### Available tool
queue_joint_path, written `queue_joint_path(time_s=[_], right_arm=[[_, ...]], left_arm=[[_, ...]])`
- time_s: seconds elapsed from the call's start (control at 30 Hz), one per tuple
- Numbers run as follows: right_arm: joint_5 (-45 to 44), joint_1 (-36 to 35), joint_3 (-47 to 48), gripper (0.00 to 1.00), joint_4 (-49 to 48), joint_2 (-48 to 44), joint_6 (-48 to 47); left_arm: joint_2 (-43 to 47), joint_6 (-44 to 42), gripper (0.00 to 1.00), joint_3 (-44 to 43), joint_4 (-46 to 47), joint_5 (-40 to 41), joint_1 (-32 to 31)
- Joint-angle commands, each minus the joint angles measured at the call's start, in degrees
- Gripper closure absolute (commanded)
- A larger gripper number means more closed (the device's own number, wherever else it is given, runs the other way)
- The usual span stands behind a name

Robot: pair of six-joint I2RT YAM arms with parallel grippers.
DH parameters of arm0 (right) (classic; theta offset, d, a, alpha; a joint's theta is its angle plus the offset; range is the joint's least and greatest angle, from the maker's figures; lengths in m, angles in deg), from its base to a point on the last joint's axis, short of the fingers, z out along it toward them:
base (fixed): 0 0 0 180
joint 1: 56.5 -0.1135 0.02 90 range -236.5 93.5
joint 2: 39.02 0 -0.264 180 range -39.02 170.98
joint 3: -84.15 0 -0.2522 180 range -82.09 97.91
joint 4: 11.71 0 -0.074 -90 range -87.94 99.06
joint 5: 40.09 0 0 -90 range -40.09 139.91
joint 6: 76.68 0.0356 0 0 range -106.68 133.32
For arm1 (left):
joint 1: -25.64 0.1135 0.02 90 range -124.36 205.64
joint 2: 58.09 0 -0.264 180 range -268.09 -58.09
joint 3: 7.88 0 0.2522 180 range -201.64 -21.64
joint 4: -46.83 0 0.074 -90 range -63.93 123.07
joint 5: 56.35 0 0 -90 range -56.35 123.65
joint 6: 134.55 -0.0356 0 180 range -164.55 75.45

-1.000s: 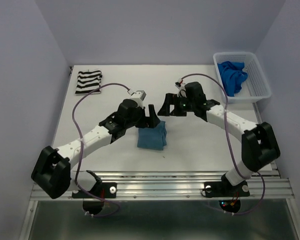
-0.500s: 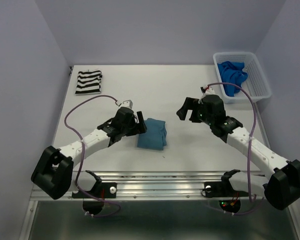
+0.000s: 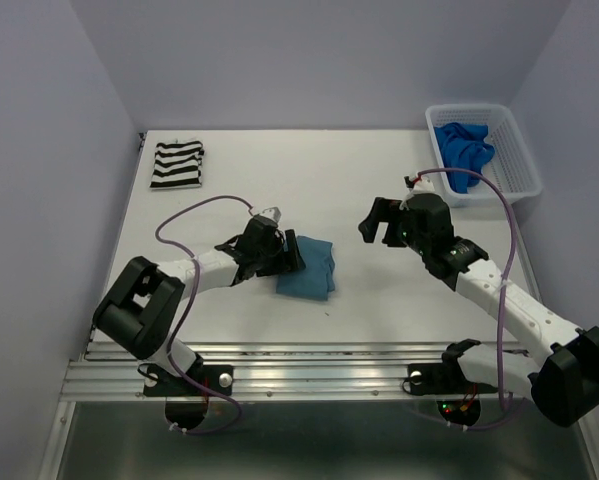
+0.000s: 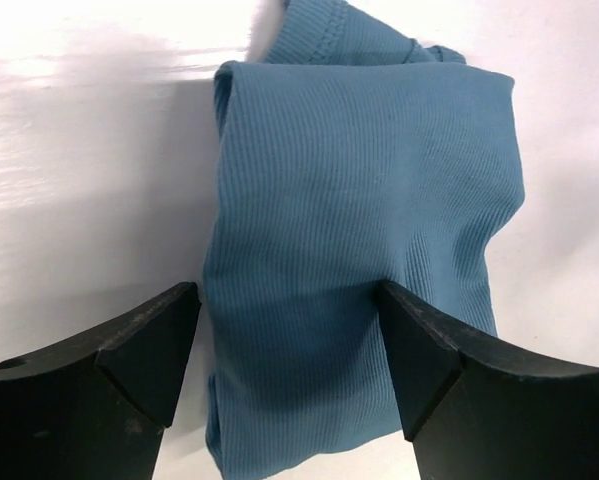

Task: Fold and stack the tank tops

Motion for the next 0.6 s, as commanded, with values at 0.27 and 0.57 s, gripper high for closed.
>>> queue_joint_path(time_s=[0.27, 0.57], right_arm=[[-3.9, 0.0, -0.5, 0.00, -1.2, -0.2, -3.1], [-8.7, 0.0, -1.6, 0.00, -1.2, -2.4, -4.6]], left_arm=[[-11.9, 0.4, 0.54, -1.8, 2.8, -5.8, -4.3], [-15.3, -4.3, 1.00, -12.2, -5.0, -3.6, -4.8]])
